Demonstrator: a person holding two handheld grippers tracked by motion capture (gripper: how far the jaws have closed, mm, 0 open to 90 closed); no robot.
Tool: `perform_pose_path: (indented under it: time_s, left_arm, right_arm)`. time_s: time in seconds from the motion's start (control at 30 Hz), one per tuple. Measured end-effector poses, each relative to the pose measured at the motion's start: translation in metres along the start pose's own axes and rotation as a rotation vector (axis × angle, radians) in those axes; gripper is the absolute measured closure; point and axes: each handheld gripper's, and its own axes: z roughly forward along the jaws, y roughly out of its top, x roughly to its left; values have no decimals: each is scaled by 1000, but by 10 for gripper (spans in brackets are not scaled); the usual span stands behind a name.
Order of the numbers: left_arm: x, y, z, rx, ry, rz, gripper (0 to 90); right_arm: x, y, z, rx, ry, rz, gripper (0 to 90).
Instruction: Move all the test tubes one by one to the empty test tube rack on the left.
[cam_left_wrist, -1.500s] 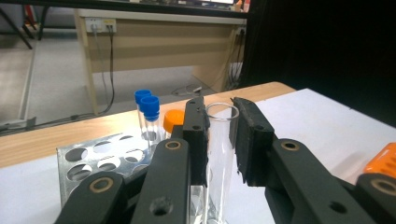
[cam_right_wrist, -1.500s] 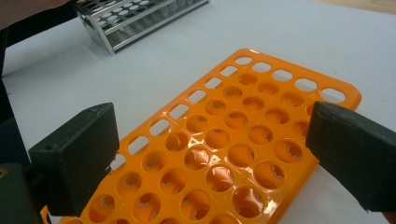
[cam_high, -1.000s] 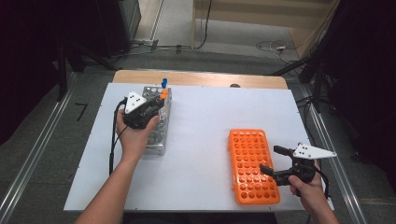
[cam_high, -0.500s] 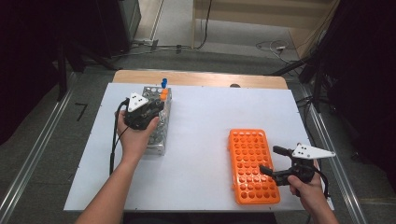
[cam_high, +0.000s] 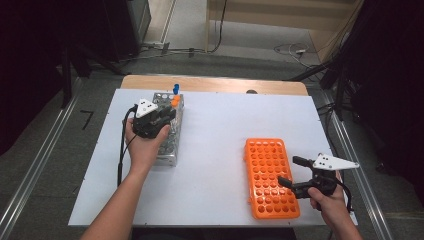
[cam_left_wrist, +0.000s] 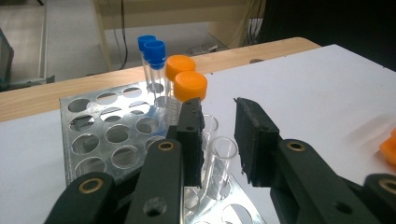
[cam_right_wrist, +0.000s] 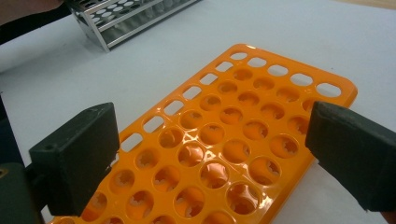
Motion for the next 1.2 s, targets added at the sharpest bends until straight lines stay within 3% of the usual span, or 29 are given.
perform_pose_path:
  time_s: [0.27, 0.67, 1.2]
  left_arm:
    - [0, 2, -3, -30, -50, -14, 565]
    - [-7, 5, -10, -37, -122, -30, 25]
    - [-25, -1, -40, -47, -194, 3, 0]
  right_arm:
    - [0, 0, 0, -1, 1, 1, 18]
    - [0, 0, 2, 2, 1, 0, 18]
    - [0, -1, 2, 2, 0, 2, 18]
